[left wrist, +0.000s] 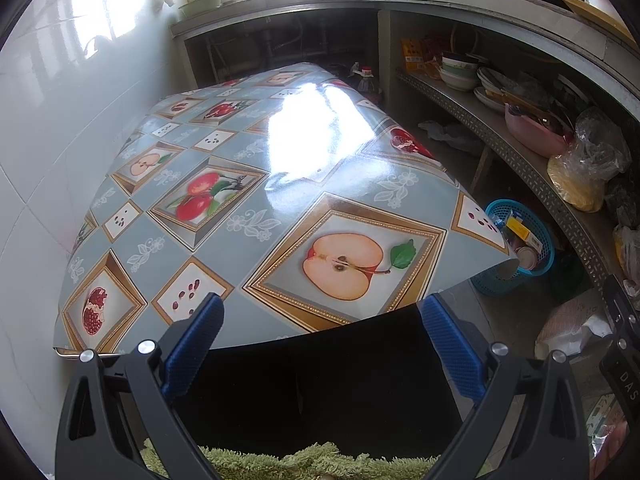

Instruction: Collect trash

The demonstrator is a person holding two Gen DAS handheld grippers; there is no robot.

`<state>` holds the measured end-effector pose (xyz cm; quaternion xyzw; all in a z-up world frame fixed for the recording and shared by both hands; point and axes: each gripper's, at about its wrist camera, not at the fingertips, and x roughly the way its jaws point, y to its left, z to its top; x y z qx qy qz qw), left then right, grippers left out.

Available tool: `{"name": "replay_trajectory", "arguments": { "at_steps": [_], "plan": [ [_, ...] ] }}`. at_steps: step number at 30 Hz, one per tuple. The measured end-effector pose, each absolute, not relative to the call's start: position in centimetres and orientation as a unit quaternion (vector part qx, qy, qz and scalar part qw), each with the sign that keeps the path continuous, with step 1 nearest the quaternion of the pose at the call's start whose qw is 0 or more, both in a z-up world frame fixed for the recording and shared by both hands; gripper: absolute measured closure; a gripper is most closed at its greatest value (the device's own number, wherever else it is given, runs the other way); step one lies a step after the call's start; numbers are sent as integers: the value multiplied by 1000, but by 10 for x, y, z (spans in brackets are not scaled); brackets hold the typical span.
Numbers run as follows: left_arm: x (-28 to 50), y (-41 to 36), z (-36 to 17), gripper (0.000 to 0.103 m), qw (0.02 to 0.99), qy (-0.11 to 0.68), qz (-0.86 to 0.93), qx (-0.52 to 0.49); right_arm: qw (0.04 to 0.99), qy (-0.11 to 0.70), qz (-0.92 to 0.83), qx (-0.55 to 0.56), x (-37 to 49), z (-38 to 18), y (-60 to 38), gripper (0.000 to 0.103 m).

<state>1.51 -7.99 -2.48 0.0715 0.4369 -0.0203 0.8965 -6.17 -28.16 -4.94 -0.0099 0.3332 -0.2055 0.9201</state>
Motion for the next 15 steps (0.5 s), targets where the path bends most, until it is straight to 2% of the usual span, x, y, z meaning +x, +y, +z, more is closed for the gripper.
{"name": "replay_trajectory", "arguments": {
  "at_steps": [15],
  "plan": [
    [15, -80, -25, 6, 896, 437, -21, 72, 920, 332, -206, -11, -63, -49, -282, 8]
  ]
}}
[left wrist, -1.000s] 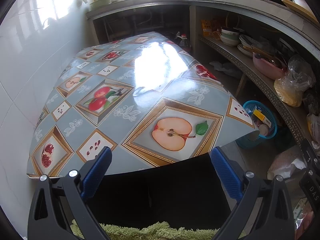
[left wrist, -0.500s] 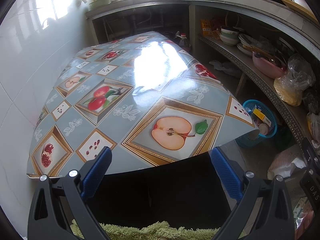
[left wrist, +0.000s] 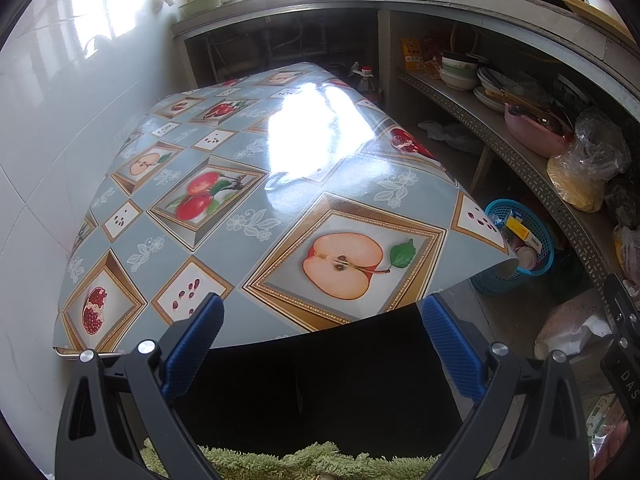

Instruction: Collect trash

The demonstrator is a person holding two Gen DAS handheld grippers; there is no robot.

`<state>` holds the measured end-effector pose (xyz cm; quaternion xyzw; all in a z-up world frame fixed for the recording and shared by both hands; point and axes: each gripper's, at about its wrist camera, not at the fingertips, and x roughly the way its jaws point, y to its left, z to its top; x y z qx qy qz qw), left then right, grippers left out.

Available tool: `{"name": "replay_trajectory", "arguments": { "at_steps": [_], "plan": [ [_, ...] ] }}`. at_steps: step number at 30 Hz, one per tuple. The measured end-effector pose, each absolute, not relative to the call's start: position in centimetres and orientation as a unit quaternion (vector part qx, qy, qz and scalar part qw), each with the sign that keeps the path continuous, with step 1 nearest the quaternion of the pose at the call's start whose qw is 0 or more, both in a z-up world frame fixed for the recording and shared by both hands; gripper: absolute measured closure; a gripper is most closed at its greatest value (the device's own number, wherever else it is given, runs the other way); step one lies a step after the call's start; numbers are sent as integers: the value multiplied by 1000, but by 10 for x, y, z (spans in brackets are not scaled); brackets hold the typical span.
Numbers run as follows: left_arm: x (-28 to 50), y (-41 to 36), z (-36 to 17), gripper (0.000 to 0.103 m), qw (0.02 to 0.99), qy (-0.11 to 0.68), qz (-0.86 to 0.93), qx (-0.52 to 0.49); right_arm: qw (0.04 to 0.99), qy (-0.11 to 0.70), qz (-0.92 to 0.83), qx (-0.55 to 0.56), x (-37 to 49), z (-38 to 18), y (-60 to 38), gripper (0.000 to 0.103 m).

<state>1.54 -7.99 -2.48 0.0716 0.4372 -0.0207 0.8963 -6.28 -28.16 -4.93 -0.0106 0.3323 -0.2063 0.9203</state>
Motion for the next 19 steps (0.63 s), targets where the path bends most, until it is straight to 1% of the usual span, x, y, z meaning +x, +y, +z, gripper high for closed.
{"name": "replay_trajectory", "arguments": {
  "at_steps": [19],
  "plan": [
    [14, -81, -26, 6, 896, 437, -22, 70, 921, 329, -207, -12, -64, -47, -281, 8]
  ]
}}
